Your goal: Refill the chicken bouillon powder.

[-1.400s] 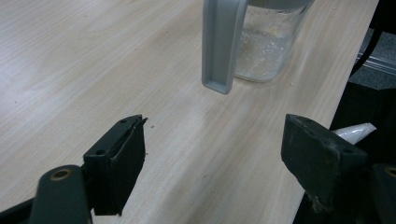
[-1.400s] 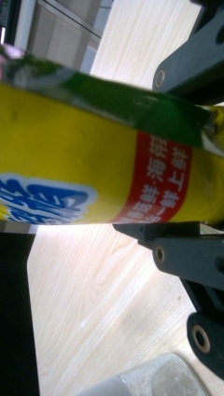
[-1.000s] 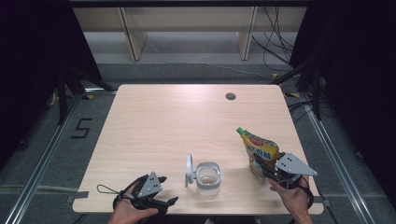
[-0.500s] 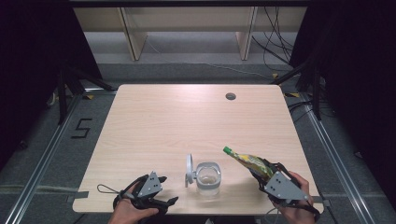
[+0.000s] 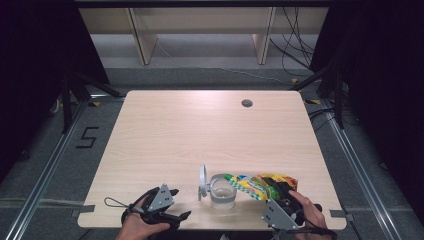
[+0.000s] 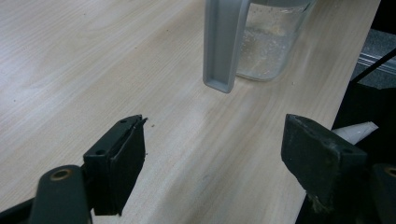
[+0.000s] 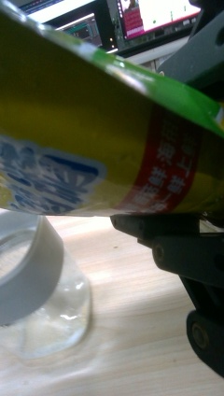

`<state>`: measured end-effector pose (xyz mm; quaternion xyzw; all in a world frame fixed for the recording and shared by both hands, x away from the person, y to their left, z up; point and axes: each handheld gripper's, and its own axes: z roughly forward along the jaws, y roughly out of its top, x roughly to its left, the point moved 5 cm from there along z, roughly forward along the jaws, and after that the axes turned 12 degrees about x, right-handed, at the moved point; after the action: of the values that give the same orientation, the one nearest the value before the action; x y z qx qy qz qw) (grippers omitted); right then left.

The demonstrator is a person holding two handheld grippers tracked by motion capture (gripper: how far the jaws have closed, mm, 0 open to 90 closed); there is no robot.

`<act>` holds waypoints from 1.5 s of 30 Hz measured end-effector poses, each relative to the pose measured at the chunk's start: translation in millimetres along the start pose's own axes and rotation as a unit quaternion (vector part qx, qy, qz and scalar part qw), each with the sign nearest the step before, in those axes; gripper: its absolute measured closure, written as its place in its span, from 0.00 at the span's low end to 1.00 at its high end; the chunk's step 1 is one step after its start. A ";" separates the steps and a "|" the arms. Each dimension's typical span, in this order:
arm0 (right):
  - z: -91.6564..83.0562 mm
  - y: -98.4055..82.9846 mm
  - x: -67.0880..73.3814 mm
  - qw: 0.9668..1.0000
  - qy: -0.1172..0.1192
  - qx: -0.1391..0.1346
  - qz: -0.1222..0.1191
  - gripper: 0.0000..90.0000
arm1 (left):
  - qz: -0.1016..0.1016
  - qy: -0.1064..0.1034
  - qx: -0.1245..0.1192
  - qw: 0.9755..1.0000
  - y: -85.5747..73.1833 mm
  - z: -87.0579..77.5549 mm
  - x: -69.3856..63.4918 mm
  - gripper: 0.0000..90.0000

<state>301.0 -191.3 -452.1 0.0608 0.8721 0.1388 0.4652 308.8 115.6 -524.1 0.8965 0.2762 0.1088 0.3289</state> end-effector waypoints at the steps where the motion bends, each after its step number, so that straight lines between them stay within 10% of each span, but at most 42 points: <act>1: 0.2 0.8 0.5 1.000 -0.001 0.001 -0.009 0.67 | 0.003 0.002 0.000 1.000 0.1 -0.2 0.4 0.24; 11: -1.2 8.7 3.2 0.998 -0.015 0.023 -0.062 0.67 | -0.001 0.001 0.000 1.000 -0.1 0.1 0.3 0.24; 22: -0.8 21.9 5.7 0.979 -0.071 0.059 -0.182 0.68 | 0.003 0.003 0.005 1.000 -0.4 0.1 0.9 0.24; 36: -5.5 27.7 8.5 0.962 -0.101 0.105 -0.230 0.68 | -0.001 0.005 0.009 1.000 -1.5 1.8 3.1 0.24; 38: -4.2 31.0 5.7 0.954 -0.109 0.096 -0.261 0.68 | -0.001 0.006 0.006 1.000 -1.4 2.1 3.3 0.24; 45: -1.8 32.7 7.0 0.950 -0.120 0.105 -0.268 0.68 | -0.003 0.004 0.007 1.000 -1.7 3.1 3.5 0.24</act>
<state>294.8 -158.8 -447.0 -0.1101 0.8039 -0.0919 0.5772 312.2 117.0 -527.5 0.8975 0.2806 0.1095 0.3221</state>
